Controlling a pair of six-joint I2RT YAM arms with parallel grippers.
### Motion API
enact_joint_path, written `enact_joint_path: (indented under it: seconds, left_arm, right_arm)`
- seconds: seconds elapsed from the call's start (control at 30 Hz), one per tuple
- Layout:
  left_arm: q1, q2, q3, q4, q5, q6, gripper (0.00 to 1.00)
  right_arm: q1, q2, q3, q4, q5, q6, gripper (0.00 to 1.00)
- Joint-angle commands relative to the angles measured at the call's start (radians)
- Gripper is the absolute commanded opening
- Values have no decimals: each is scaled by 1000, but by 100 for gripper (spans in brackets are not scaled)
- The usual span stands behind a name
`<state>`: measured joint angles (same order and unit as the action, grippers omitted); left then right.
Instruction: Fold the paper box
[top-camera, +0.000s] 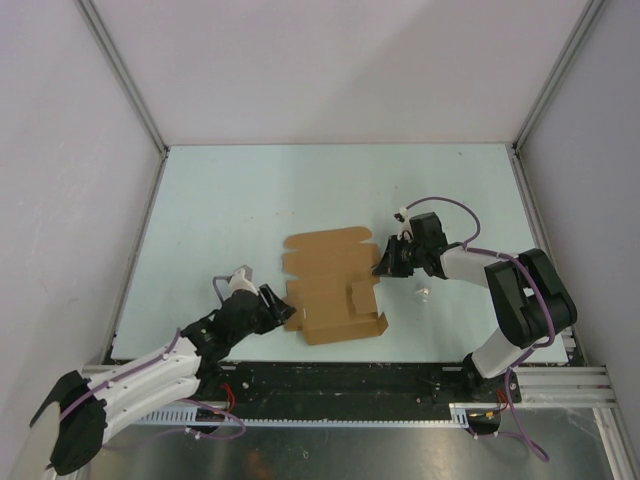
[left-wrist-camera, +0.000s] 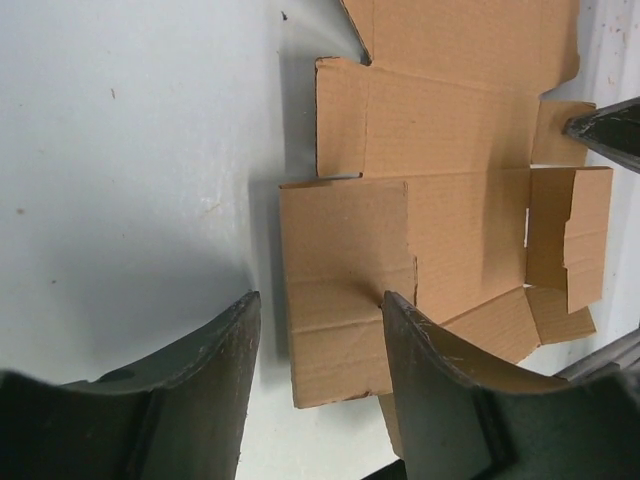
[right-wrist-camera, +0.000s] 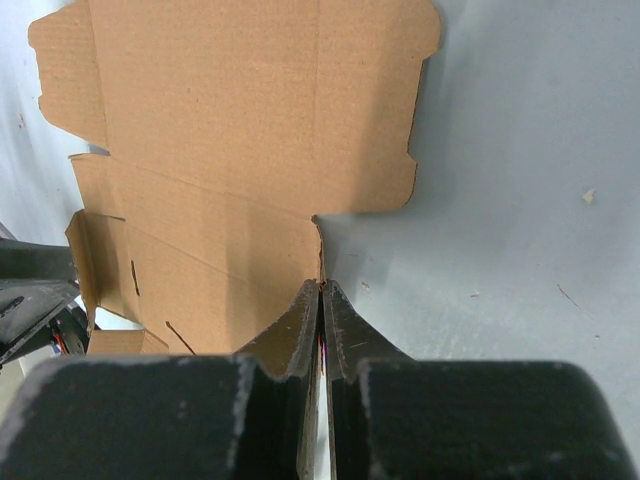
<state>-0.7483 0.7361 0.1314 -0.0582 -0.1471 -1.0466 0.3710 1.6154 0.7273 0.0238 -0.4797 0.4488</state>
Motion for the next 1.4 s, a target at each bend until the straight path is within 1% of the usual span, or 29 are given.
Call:
enact_joint_path:
  seconds: [0.0, 0.23, 0.27, 0.37, 0.47, 0.73, 0.97, 1.23, 1.37]
  left_arm:
    - [4, -41, -39, 3, 37, -44, 57]
    - [4, -84, -78, 53, 53, -61, 54]
    - [4, -83, -84, 99, 60, -64, 54]
    - [4, -64, -110, 168, 84, -78, 53]
    - [3, -44, -102, 172, 86, -75, 53]
    - [4, -50, -55, 163, 87, -38, 51]
    - [4, -7, -7, 152, 103, -7, 50]
    - [4, -17, 31, 150, 107, 10, 50]
    - [3, 14, 57, 146, 113, 31, 50]
  right_arm:
    - [2, 11, -9, 16, -7, 11, 6]
    - [2, 17, -12, 21, -10, 14, 6]
    - [2, 17, -11, 21, -11, 16, 6]
    - [2, 17, -12, 19, -13, 16, 6]
    - [2, 14, -12, 16, -11, 13, 6]
    - [3, 14, -19, 21, -11, 19, 6]
    - [3, 15, -23, 25, -11, 19, 6]
    - [5, 17, -26, 27, -11, 21, 6]
    - [8, 18, -28, 30, -10, 24, 6]
